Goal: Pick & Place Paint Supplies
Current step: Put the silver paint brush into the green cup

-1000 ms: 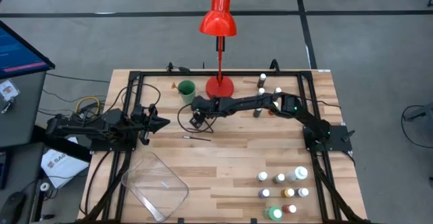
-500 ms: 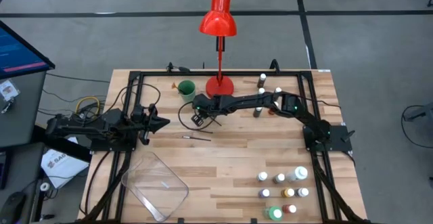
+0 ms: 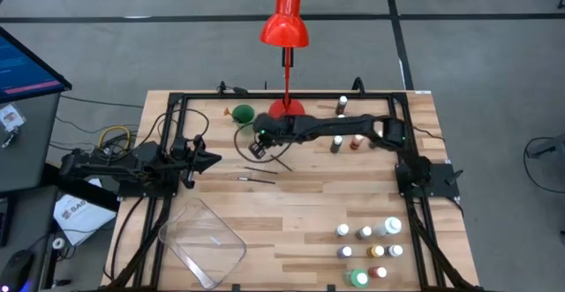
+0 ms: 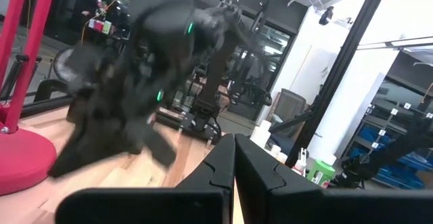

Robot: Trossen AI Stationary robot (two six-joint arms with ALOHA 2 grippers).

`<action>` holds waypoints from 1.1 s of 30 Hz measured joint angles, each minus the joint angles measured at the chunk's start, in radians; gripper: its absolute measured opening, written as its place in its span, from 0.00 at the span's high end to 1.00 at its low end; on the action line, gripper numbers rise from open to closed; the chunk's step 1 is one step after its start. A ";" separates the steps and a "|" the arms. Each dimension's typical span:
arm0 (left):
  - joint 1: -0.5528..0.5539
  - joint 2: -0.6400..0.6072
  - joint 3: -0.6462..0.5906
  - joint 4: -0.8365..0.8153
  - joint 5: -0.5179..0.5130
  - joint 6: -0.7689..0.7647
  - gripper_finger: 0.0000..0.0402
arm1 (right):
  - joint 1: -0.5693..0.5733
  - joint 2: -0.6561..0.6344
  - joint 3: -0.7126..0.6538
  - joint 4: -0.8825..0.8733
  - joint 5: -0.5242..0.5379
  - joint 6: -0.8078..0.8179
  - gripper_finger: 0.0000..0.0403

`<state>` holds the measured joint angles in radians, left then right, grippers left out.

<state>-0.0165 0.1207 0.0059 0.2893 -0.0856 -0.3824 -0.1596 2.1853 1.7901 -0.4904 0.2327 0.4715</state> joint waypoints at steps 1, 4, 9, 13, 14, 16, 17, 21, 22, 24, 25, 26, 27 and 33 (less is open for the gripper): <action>0.000 0.000 0.000 0.001 0.000 0.000 1.00 | 0.000 -0.018 0.000 0.003 0.006 -0.005 1.00; 0.000 0.000 0.000 0.003 0.000 0.000 1.00 | -0.003 -0.069 0.000 -0.006 0.012 -0.041 1.00; 0.000 0.000 0.000 0.006 0.000 0.000 1.00 | -0.005 -0.084 0.000 -0.096 -0.024 -0.084 0.98; 0.000 0.000 0.000 0.008 0.001 0.000 1.00 | 0.010 -0.042 0.001 -0.105 -0.051 -0.132 0.87; 0.000 0.000 0.000 0.008 0.003 0.000 1.00 | 0.014 -0.030 0.001 -0.100 -0.054 -0.131 0.84; 0.000 0.000 0.000 0.009 0.004 0.000 1.00 | 0.018 -0.006 0.001 -0.100 -0.056 -0.116 0.76; 0.000 0.000 0.000 0.010 0.004 0.000 1.00 | 0.019 0.007 0.001 -0.090 -0.057 -0.108 0.72; 0.000 0.000 0.000 0.013 0.004 0.000 1.00 | 0.013 0.066 0.001 -0.020 -0.057 -0.098 0.58; 0.000 0.000 0.000 0.013 0.003 0.000 1.00 | 0.010 0.079 0.001 0.004 -0.060 -0.095 0.55; 0.000 0.000 0.000 0.013 0.003 0.000 1.00 | 0.008 0.103 0.002 0.034 -0.077 -0.077 0.51; 0.000 0.000 0.000 0.013 0.003 0.000 1.00 | 0.009 0.117 0.003 0.035 -0.084 -0.065 0.49; 0.000 0.000 0.000 0.013 0.003 0.000 1.00 | 0.009 0.130 0.008 0.034 -0.090 -0.056 0.48; 0.000 0.000 0.000 0.013 0.003 0.000 1.00 | 0.009 0.143 0.011 0.030 -0.103 -0.055 0.47; 0.000 0.000 0.000 0.014 0.002 0.000 1.00 | 0.008 0.204 0.073 0.034 -0.108 -0.074 0.46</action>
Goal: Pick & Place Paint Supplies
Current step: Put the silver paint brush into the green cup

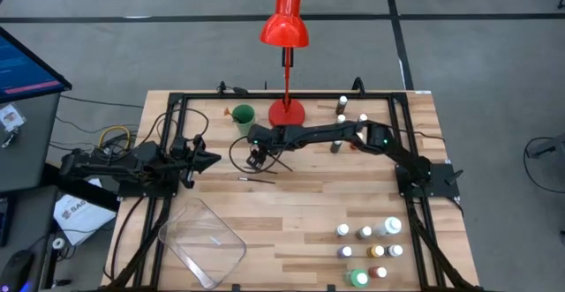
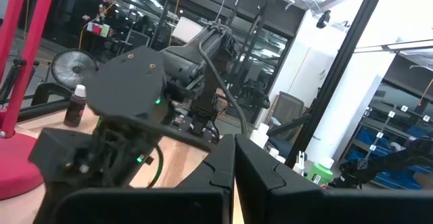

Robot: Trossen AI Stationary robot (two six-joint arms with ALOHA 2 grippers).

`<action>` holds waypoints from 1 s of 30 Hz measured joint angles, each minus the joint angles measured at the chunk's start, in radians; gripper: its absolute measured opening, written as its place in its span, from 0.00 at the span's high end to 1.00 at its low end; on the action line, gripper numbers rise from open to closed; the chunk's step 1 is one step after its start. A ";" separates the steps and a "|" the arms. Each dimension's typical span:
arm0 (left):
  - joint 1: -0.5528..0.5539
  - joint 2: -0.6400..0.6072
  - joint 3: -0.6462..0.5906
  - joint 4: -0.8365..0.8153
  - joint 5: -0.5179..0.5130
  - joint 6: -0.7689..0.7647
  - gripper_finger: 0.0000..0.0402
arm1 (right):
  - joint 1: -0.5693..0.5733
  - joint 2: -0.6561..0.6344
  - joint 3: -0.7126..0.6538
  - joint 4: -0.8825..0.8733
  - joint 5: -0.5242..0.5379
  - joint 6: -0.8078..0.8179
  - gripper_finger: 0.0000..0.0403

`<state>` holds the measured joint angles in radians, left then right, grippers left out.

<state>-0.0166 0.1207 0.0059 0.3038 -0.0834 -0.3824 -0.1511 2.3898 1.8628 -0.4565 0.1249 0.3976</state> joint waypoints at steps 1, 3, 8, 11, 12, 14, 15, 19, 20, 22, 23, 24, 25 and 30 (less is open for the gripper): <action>0.000 0.000 0.000 0.000 0.000 0.000 1.00 | 0.000 0.007 0.007 0.000 0.001 -0.003 0.46; 0.000 0.000 0.000 0.004 -0.003 0.000 1.00 | 0.000 0.023 0.015 -0.001 0.004 -0.005 0.47; 0.000 0.000 0.000 0.008 -0.003 -0.003 1.00 | 0.000 0.025 0.016 -0.018 0.005 -0.016 0.48; 0.000 0.000 0.000 0.011 -0.003 -0.004 1.00 | 0.000 0.008 0.012 -0.035 0.002 -0.036 0.48; 0.000 0.000 0.000 0.012 -0.003 -0.004 1.00 | 0.000 0.001 0.012 -0.029 0.002 -0.044 0.49; 0.000 0.000 0.000 0.013 -0.003 -0.004 1.00 | 0.000 -0.019 0.012 -0.040 0.003 -0.049 0.49; 0.000 0.000 0.000 0.013 -0.002 -0.004 1.00 | 0.000 -0.029 0.014 -0.043 0.003 -0.054 0.49; 0.000 0.000 0.000 0.016 -0.002 -0.004 1.00 | -0.006 -0.030 0.014 -0.069 0.003 -0.058 0.49; 0.000 0.000 0.000 0.016 -0.002 -0.004 1.00 | -0.008 -0.026 0.013 -0.071 0.003 -0.060 0.49; 0.000 0.000 0.000 0.019 -0.002 -0.004 1.00 | -0.009 -0.025 0.012 -0.073 0.003 -0.067 0.49; 0.000 0.000 0.000 0.019 -0.002 -0.004 1.00 | -0.010 -0.025 0.012 -0.071 0.005 -0.068 0.49; 0.000 0.000 0.000 0.020 -0.002 -0.004 1.00 | -0.010 -0.018 0.014 -0.064 0.006 -0.068 0.49; 0.000 0.000 0.000 0.021 -0.002 -0.004 1.00 | -0.010 -0.009 0.016 -0.050 0.006 -0.068 0.49; 0.000 0.000 0.000 0.027 0.002 -0.004 1.00 | -0.006 0.023 0.018 -0.069 0.011 -0.068 0.49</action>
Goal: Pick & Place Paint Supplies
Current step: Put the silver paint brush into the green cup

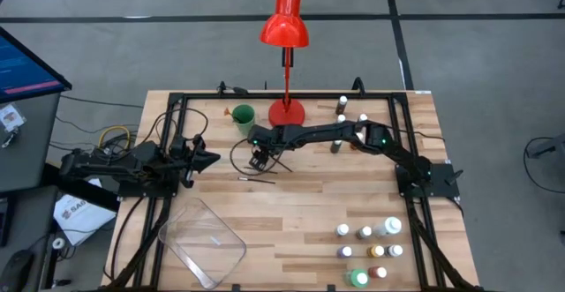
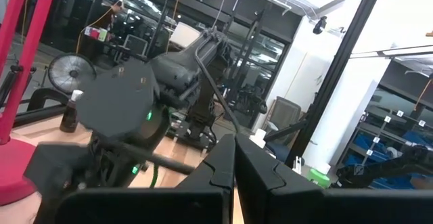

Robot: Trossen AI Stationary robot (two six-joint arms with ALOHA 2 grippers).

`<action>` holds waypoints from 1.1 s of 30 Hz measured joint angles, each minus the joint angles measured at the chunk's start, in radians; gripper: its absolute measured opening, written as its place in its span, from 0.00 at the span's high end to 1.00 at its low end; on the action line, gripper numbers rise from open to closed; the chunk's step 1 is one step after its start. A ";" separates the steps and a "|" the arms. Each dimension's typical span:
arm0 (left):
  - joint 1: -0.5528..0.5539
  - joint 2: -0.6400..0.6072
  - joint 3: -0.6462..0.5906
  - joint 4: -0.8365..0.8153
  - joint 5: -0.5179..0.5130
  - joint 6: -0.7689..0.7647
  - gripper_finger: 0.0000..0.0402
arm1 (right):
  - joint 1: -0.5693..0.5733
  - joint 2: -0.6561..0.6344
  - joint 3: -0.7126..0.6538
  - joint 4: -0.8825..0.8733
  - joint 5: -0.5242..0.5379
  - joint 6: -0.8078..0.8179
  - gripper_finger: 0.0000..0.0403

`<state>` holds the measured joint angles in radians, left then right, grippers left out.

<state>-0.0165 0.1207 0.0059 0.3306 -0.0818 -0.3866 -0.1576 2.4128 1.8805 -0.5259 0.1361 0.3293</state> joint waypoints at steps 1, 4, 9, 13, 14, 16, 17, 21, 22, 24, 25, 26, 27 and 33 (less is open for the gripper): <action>0.000 0.000 0.000 0.003 0.000 0.000 1.00 | 0.002 0.003 0.001 -0.007 0.003 0.000 0.49; 0.000 0.000 0.000 0.004 -0.001 0.000 1.00 | 0.010 0.007 0.002 -0.020 0.008 0.000 0.50; 0.000 0.000 0.000 0.010 -0.001 0.000 1.00 | 0.022 0.009 0.001 -0.027 0.075 0.000 0.62; 0.000 0.000 0.000 0.012 -0.001 0.000 1.00 | 0.020 0.006 0.000 -0.044 0.071 -0.015 0.79; 0.000 0.000 0.000 0.014 -0.001 0.000 1.00 | 0.020 0.006 0.000 -0.047 0.072 -0.016 0.84; 0.000 0.000 0.000 0.016 -0.002 0.000 1.00 | 0.020 0.006 -0.001 -0.050 0.074 -0.023 0.93; 0.000 0.000 0.000 0.016 -0.005 0.000 1.00 | 0.020 0.006 -0.002 -0.051 0.075 -0.025 0.96; 0.000 0.000 0.000 0.018 -0.004 0.000 1.00 | 0.019 0.006 -0.002 -0.052 0.075 -0.018 0.99; 0.000 0.000 0.000 0.019 -0.004 0.000 1.00 | 0.019 0.006 -0.002 -0.052 0.075 -0.018 0.99; 0.000 0.000 0.000 0.022 -0.004 0.000 1.00 | 0.019 -0.004 -0.004 -0.049 0.075 -0.018 0.99; 0.000 0.000 0.000 0.024 -0.004 0.000 1.00 | 0.019 -0.008 -0.005 -0.049 0.075 -0.018 1.00; 0.000 0.000 0.000 0.025 -0.004 0.000 1.00 | 0.020 -0.010 -0.006 -0.048 0.075 -0.018 1.00; 0.000 0.000 0.000 0.025 -0.004 0.000 1.00 | 0.021 -0.014 -0.007 -0.046 0.075 -0.017 1.00; 0.000 0.000 0.000 0.031 -0.004 0.000 1.00 | 0.025 -0.060 -0.011 -0.057 0.097 -0.023 1.00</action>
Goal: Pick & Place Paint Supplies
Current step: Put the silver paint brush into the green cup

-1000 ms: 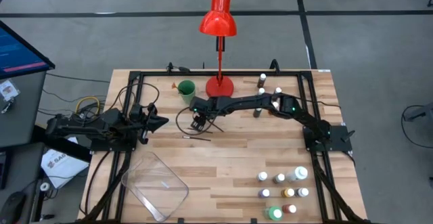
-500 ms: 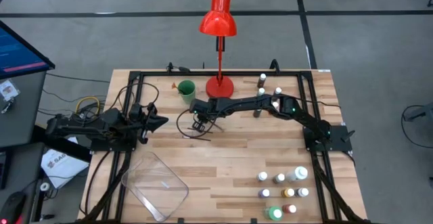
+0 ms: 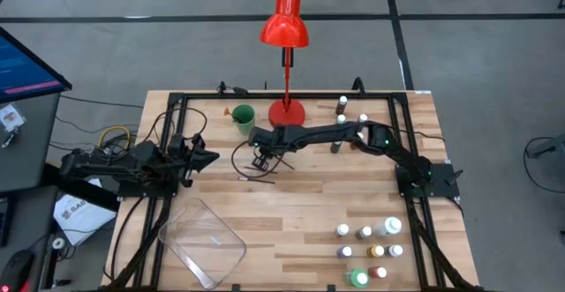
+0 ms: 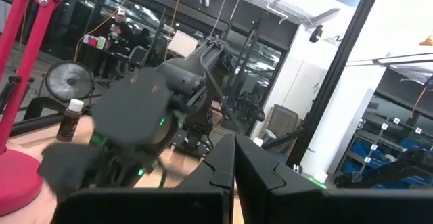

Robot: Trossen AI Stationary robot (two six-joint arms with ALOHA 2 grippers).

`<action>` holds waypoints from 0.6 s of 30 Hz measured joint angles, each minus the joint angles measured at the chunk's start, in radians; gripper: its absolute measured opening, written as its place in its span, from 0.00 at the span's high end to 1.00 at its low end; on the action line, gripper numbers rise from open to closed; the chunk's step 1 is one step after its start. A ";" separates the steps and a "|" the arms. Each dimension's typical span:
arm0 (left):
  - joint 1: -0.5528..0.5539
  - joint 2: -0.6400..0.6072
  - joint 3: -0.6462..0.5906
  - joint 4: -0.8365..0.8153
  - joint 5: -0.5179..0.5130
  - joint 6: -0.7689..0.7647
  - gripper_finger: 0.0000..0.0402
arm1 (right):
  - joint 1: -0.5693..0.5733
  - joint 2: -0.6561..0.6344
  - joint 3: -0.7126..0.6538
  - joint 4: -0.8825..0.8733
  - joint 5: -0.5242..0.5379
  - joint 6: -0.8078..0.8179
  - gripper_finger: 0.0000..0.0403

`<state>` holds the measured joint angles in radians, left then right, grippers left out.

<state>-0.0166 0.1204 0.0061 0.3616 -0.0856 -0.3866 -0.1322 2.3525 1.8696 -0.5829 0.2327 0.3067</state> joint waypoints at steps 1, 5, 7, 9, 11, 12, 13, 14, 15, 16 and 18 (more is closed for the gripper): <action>0.000 0.000 0.000 0.001 0.000 0.000 1.00 | 0.001 -0.011 0.002 0.013 0.004 -0.001 1.00; 0.000 0.000 0.000 0.001 0.001 0.000 1.00 | 0.012 -0.055 0.003 0.034 0.009 -0.003 1.00; 0.000 0.000 0.000 0.001 0.001 0.000 1.00 | 0.016 -0.086 0.002 0.040 0.020 -0.003 1.00; 0.000 0.000 0.000 0.001 0.002 0.000 1.00 | 0.022 -0.125 0.004 0.066 0.037 -0.015 1.00; 0.000 0.000 0.000 0.001 0.004 0.000 1.00 | 0.027 -0.168 0.004 0.078 0.057 -0.036 1.00; 0.000 0.000 0.000 0.001 0.004 0.000 1.00 | 0.027 -0.186 0.005 0.101 0.064 -0.052 1.00; 0.000 0.000 0.000 0.001 0.004 0.000 1.00 | 0.027 -0.203 0.005 0.129 0.071 -0.074 1.00; 0.000 0.000 0.000 0.001 0.003 0.000 1.00 | 0.027 -0.220 0.005 0.152 0.079 -0.097 1.00; 0.000 0.000 0.000 0.002 0.003 0.000 1.00 | 0.027 -0.235 0.005 0.177 0.083 -0.123 1.00; 0.000 0.000 0.000 0.003 0.003 0.000 1.00 | 0.027 -0.250 0.005 0.223 0.083 -0.149 1.00; 0.000 0.000 0.000 0.003 0.003 0.000 1.00 | 0.027 -0.272 0.006 0.314 0.083 -0.202 1.00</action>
<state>-0.0164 0.1207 0.0059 0.3647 -0.0823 -0.3866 -0.1047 2.0808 1.8759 -0.2691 0.3161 0.1049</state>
